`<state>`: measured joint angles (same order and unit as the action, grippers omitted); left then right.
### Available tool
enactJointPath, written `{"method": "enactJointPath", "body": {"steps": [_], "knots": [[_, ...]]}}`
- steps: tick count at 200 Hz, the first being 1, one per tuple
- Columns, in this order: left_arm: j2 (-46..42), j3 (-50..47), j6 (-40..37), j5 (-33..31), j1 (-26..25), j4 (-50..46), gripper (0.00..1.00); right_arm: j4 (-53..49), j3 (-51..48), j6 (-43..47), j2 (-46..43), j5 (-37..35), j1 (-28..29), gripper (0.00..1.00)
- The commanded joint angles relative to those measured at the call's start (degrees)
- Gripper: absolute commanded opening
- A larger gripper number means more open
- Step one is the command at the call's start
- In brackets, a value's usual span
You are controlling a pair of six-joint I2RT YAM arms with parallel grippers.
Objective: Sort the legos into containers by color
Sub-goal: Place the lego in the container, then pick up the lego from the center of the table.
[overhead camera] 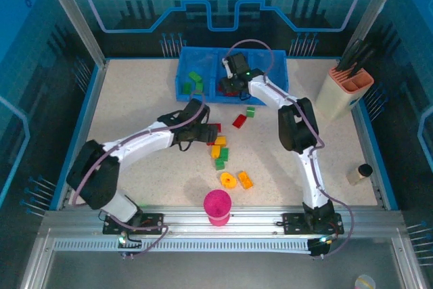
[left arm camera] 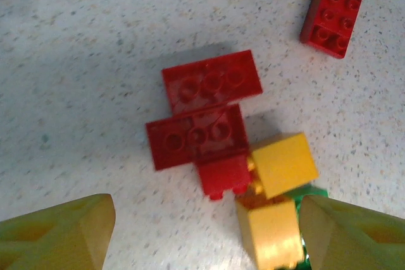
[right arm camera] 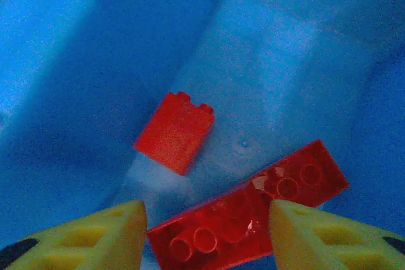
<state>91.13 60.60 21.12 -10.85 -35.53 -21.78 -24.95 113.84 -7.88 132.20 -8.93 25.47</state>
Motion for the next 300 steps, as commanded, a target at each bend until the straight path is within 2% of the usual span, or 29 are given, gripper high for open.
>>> {"method": "enactJointPath", "body": {"steps": [1,37,94,169,300], "knots": [[4.8,3.4,1.5,-2.7,-0.8,4.4,0.78,3.8,-4.2,-0.1,-8.5,6.5,-2.2,0.56],[12.3,9.1,0.9,-4.4,-1.7,4.0,0.78,7.2,-13.9,-0.4,-17.7,9.0,-4.1,0.56],[17.6,13.1,0.7,-7.2,-1.7,2.3,0.81,10.2,-24.9,-2.0,-25.9,10.4,-6.5,0.57],[20.8,15.5,0.7,-8.1,-1.5,-0.5,0.84,11.7,-29.1,-2.6,-27.8,11.5,-8.2,0.58],[27.3,18.7,1.6,-4.2,0.8,-0.9,0.82,12.3,-30.6,-2.4,-27.3,12.2,-9.7,0.59]]}}
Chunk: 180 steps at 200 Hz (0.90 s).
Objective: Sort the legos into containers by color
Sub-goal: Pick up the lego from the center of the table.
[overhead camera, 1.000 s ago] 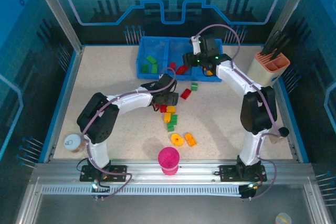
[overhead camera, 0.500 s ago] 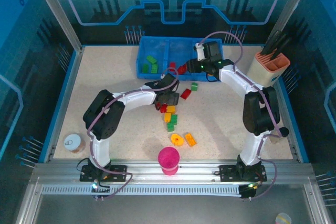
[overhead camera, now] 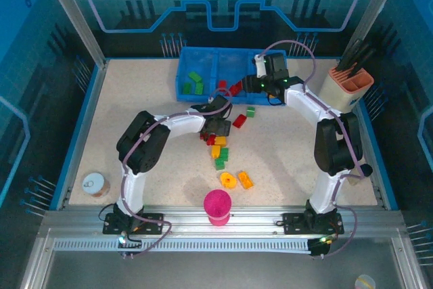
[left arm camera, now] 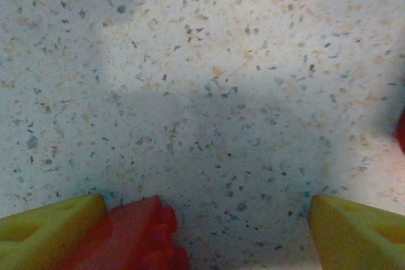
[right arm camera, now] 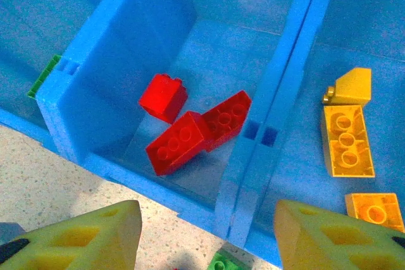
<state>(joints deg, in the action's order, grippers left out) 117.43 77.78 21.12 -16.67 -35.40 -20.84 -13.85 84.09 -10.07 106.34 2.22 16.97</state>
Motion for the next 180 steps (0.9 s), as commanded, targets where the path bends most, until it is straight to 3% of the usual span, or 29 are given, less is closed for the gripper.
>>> {"method": "enactJointPath", "body": {"steps": [1,61,79,98,138,180], "knots": [[1.0,1.5,1.6,1.6,0.7,-1.8,0.82,1.2,-0.8,-0.2,-1.5,1.0,-1.2,0.59],[1.2,1.4,1.9,3.6,1.9,-2.1,0.56,1.3,-1.0,-0.4,-0.4,1.2,-1.8,0.6],[1.2,1.4,1.7,4.1,2.1,-2.3,0.35,1.4,-1.2,-0.4,-0.6,1.0,-1.9,0.6],[1.1,1.5,1.5,4.5,2.1,-2.4,0.25,1.9,-1.8,-0.3,-1.4,1.2,-1.9,0.62],[0.3,3.9,-0.7,4.8,2.2,-3.5,0.15,2.6,-3.6,-0.4,-4.0,2.0,-2.4,0.64],[-1.4,13.5,-5.5,4.4,2.2,-4.5,0.13,0.8,-6.1,-0.3,-7.1,1.7,-2.4,0.66]]}}
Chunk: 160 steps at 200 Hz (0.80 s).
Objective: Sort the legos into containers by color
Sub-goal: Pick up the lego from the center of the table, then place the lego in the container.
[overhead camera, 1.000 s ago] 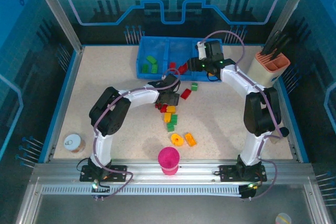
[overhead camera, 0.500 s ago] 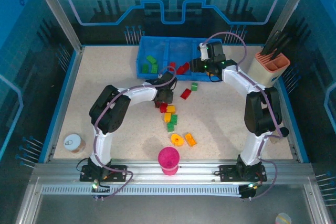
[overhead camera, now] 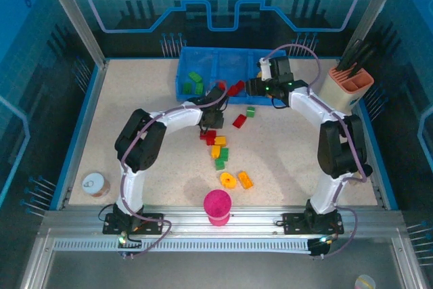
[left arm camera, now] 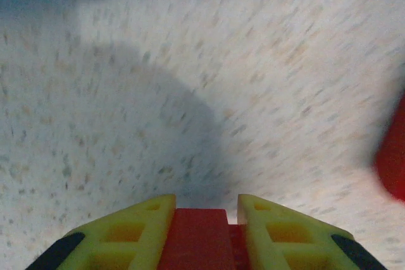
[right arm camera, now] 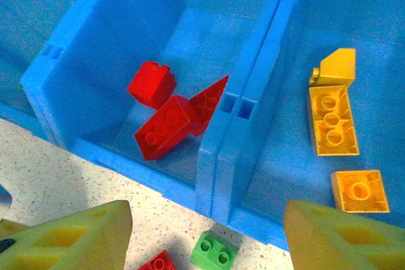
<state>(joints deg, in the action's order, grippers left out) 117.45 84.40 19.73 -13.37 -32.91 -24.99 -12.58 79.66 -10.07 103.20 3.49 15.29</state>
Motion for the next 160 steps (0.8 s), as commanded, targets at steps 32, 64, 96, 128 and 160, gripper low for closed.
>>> {"method": "enactJointPath", "body": {"steps": [32,64,96,128,160], "knots": [[2.0,18.5,-8.6,0.3,-0.1,-0.1,0.13,-0.7,-4.2,-2.4,-6.1,0.6,-0.4,0.68],[10.0,32.7,-12.6,-1.5,0.1,-1.5,0.14,1.2,-5.5,-5.4,-6.4,2.4,-0.2,0.7],[18.3,42.6,-12.6,-1.3,2.2,-1.8,0.14,0.0,-3.9,-8.4,-5.1,1.8,0.8,0.7],[23.6,43.9,-12.1,-2.2,4.2,3.2,0.14,-1.2,-3.5,-10.5,-2.4,1.1,1.9,0.7],[27.9,47.2,-11.6,-2.0,5.3,3.8,0.14,-0.9,-4.0,-11.3,-1.1,2.0,3.3,0.7]]}}
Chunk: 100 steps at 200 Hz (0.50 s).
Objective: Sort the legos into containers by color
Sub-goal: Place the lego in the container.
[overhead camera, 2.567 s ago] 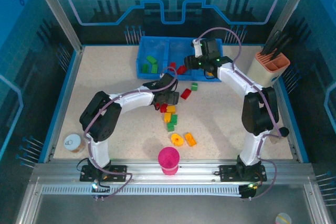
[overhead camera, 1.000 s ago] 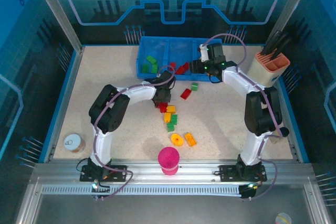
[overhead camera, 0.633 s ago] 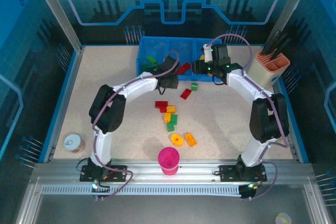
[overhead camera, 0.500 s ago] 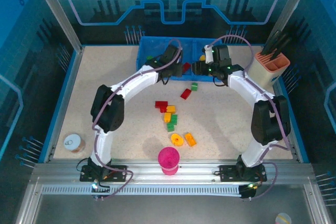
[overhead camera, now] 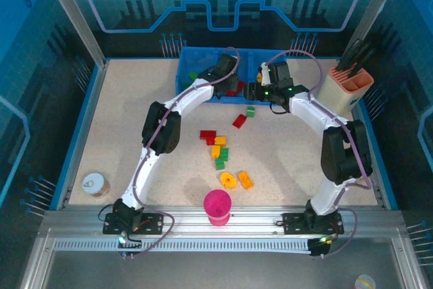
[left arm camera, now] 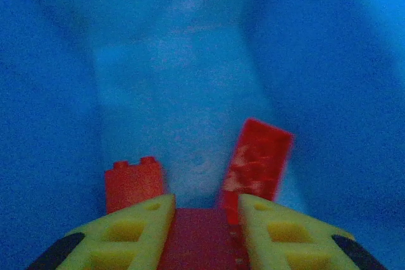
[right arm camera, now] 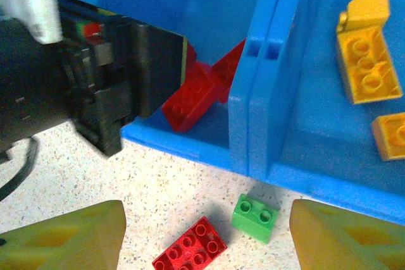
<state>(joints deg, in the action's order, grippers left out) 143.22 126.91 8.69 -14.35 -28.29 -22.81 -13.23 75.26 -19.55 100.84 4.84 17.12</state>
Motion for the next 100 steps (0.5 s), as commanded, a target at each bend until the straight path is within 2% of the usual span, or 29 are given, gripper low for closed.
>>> {"method": "enactJointPath", "body": {"steps": [1,64,100], "knots": [[2.2,4.7,-0.5,-1.0,0.7,1.7,0.14,-0.2,0.4,-1.9,1.3,0.5,1.5,0.7],[5.1,5.7,-0.4,-0.7,1.1,2.3,0.14,-5.2,1.2,-1.8,4.4,-3.3,6.7,0.7],[5.3,6.1,-0.9,-0.1,1.2,3.0,0.18,-7.5,1.7,-4.1,5.8,-4.8,8.2,0.72]]}}
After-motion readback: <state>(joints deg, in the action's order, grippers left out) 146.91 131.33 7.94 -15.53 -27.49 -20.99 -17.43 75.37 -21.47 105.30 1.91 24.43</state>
